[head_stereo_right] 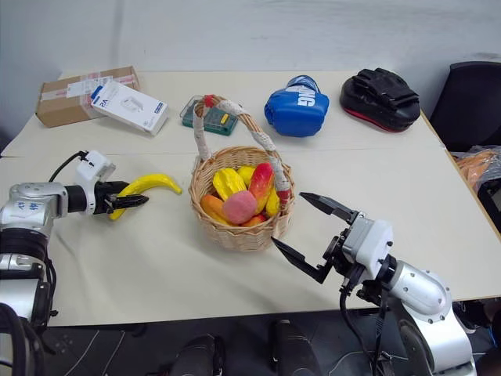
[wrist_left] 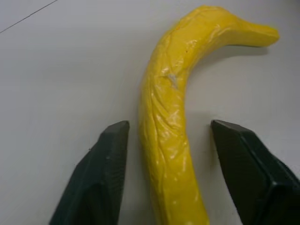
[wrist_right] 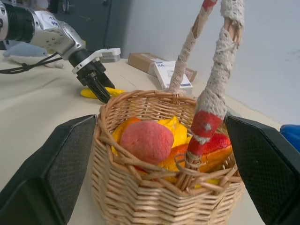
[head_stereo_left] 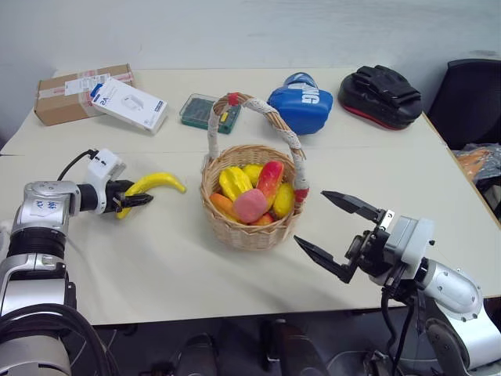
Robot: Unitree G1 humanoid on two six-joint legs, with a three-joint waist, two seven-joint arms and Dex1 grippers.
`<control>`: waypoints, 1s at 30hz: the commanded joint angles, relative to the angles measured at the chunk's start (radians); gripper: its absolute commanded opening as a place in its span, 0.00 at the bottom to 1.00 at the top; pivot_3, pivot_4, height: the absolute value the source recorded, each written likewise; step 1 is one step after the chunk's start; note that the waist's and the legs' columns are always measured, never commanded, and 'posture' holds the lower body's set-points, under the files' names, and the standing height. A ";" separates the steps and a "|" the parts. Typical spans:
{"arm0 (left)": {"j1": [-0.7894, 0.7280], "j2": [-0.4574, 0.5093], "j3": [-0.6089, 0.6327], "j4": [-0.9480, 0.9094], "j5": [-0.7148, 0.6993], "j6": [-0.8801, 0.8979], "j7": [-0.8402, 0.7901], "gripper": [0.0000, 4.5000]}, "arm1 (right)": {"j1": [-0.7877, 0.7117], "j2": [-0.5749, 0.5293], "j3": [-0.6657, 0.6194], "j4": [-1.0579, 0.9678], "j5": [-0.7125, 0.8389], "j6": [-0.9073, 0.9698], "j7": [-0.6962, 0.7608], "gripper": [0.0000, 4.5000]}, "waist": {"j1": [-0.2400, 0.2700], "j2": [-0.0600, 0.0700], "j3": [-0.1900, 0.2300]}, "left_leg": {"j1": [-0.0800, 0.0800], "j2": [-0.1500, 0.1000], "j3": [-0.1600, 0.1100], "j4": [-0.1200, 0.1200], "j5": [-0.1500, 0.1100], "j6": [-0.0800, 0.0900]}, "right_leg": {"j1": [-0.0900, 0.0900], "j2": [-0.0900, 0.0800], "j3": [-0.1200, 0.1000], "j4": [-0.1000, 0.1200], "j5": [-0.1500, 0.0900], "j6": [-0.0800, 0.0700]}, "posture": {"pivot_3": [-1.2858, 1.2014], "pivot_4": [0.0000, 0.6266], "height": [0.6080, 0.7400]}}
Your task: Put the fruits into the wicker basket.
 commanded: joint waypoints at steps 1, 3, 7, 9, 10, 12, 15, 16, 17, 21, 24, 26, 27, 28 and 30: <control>0.026 0.005 0.024 -0.005 -0.006 -0.053 -0.017 0.37 | -0.015 -0.011 -0.028 -0.027 0.011 -0.021 0.006 1.00 | 0.001 0.000 0.000 | 0.000 0.000 0.001 0.001 0.000 0.000 | 0.000 0.000 0.000 0.000 0.000 0.000 | 0.52 0.24 1.00; 0.057 0.014 0.107 -0.064 -0.102 -0.123 -0.105 0.21 | -0.048 -0.025 -0.030 0.002 0.005 -0.024 0.022 1.00 | -0.003 0.000 0.000 | 0.000 0.000 0.001 0.001 0.000 0.000 | 0.000 -0.001 0.001 0.001 0.000 0.000 | 0.52 0.24 1.00; 0.193 0.097 0.231 -0.315 -0.268 -0.106 -0.315 0.15 | -0.065 -0.045 -0.070 0.005 0.026 -0.004 0.017 1.00 | -0.002 -0.001 0.000 | -0.001 0.002 0.001 0.002 0.001 -0.001 | -0.001 -0.001 0.003 0.003 0.000 -0.002 | 0.52 0.24 1.00; 0.245 0.119 0.241 -0.412 -0.299 -0.064 -0.344 0.15 | -0.047 -0.047 -0.084 0.000 0.033 -0.001 0.018 1.00 | 0.000 -0.001 0.000 | 0.000 0.003 0.000 0.001 0.001 -0.003 | -0.002 -0.002 0.007 0.003 -0.001 -0.004 | 0.52 0.24 1.00; 0.256 0.118 0.243 -0.495 -0.341 -0.005 -0.352 0.15 | -0.031 -0.046 -0.083 -0.003 0.029 -0.003 0.020 1.00 | 0.002 -0.001 0.000 | 0.000 0.003 0.000 0.000 0.001 -0.003 | -0.002 -0.001 0.007 0.003 -0.002 -0.004 | 0.52 0.24 1.00; 0.247 0.100 0.227 -0.641 -0.407 0.090 -0.346 0.15 | -0.016 -0.041 -0.078 -0.006 0.017 -0.004 0.016 1.00 | 0.011 -0.001 0.000 | -0.001 0.003 -0.002 0.000 0.001 -0.003 | -0.001 -0.001 0.006 0.003 -0.002 -0.004 | 0.52 0.24 1.00; 0.184 0.025 0.167 -0.777 -0.432 0.210 -0.246 0.15 | -0.023 -0.039 -0.073 -0.005 0.011 0.005 0.002 1.00 | 0.026 -0.001 0.000 | -0.001 -0.001 -0.003 0.002 0.002 -0.002 | 0.000 0.001 0.007 0.004 -0.001 -0.002 | 0.52 0.24 1.00; 0.164 -0.010 0.149 -0.802 -0.431 0.236 -0.207 0.15 | -0.026 -0.039 -0.072 -0.004 0.010 0.007 0.001 1.00 | 0.026 -0.001 0.000 | -0.001 -0.002 -0.003 0.003 0.002 -0.001 | 0.001 0.001 0.008 0.003 0.000 0.000 | 0.52 0.24 1.00; 0.153 -0.034 0.138 -0.820 -0.431 0.255 -0.180 0.15 | -0.027 -0.040 -0.072 -0.002 0.009 0.007 0.001 1.00 | 0.025 -0.001 0.000 | -0.001 -0.002 -0.003 0.004 0.003 0.000 | 0.002 0.001 0.009 0.003 0.000 0.000 | 0.52 0.24 1.00; 0.154 -0.203 0.064 -0.924 -0.391 0.285 -0.003 0.15 | -0.060 -0.012 -0.074 -0.011 0.018 0.036 -0.058 1.00 | 0.022 0.000 0.000 | 0.001 -0.003 -0.008 0.005 0.003 0.002 | 0.005 0.001 0.012 0.002 0.002 0.003 | 0.52 0.24 1.00; 0.164 -0.263 0.025 -0.947 -0.366 0.291 0.066 0.15 | -0.067 -0.004 -0.067 -0.023 0.015 0.052 -0.077 1.00 | 0.008 0.000 0.000 | 0.001 -0.001 -0.009 0.005 0.003 0.001 | 0.003 0.001 0.014 0.004 0.002 0.003 | 0.52 0.24 1.00; 0.165 -0.271 0.006 -0.946 -0.355 0.298 0.078 0.21 | -0.065 -0.003 -0.059 -0.030 0.012 0.058 -0.084 1.00 | 0.004 0.000 0.000 | 0.001 0.000 -0.010 0.005 0.003 0.001 | 0.003 0.001 0.013 0.004 0.002 0.003 | 0.52 0.24 1.00; 0.164 -0.267 0.003 -0.946 -0.355 0.300 0.076 0.28 | -0.065 -0.003 -0.058 -0.031 0.011 0.061 -0.087 1.00 | 0.003 0.000 0.000 | 0.001 -0.001 -0.010 0.004 0.003 0.001 | 0.003 0.001 0.013 0.004 0.002 0.002 | 0.52 0.24 1.00; 0.164 -0.258 0.002 -0.947 -0.359 0.300 0.065 0.32 | -0.062 -0.002 -0.059 -0.032 0.009 0.062 -0.091 1.00 | 0.002 0.000 0.000 | 0.001 -0.001 -0.010 0.004 0.004 0.000 | 0.003 0.001 0.014 0.004 0.002 0.002 | 0.52 0.24 1.00; 0.166 -0.245 0.029 -0.934 -0.364 0.271 0.060 0.47 | -0.049 -0.002 -0.063 -0.035 0.003 0.061 -0.097 1.00 | 0.001 0.000 0.000 | 0.001 -0.001 -0.010 0.004 0.004 -0.001 | 0.003 0.002 0.013 0.004 0.002 0.002 | 0.52 0.24 1.00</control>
